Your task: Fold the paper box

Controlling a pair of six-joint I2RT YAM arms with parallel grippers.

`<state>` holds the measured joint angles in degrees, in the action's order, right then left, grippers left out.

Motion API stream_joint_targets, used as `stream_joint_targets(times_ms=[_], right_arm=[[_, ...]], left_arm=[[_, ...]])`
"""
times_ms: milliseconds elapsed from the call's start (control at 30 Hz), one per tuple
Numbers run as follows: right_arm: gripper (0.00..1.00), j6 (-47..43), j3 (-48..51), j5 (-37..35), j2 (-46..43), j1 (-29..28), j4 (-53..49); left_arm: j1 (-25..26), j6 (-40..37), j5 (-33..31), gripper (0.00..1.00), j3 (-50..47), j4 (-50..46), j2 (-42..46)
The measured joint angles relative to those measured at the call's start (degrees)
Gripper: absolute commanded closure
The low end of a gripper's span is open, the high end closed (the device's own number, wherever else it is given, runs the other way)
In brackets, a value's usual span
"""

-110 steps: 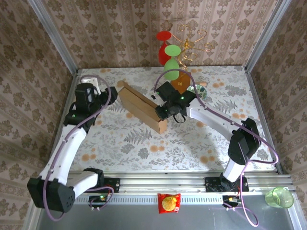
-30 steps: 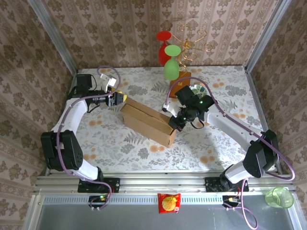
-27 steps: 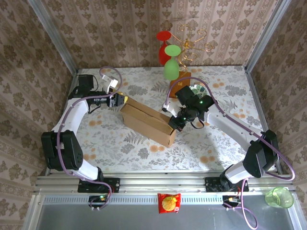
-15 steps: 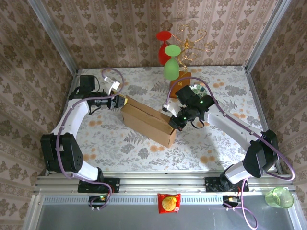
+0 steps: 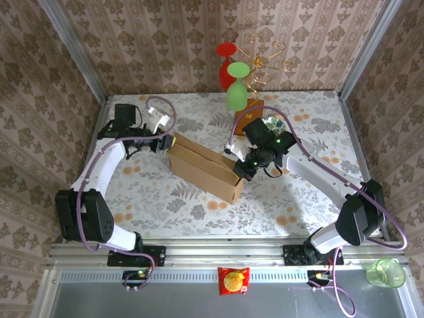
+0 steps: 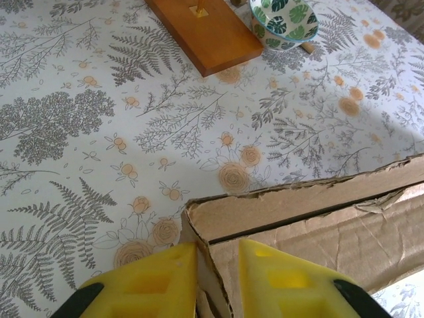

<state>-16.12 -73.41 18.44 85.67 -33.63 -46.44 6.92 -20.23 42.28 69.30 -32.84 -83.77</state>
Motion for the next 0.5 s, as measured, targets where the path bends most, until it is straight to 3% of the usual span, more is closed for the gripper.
stream_joint_targets(times_ms=[500], right_arm=[[1.0,0.0,0.0,-1.51,-0.17,0.0,0.37]], left_arm=[[1.36,0.28,-6.8,0.81,-1.27,0.17,1.88]])
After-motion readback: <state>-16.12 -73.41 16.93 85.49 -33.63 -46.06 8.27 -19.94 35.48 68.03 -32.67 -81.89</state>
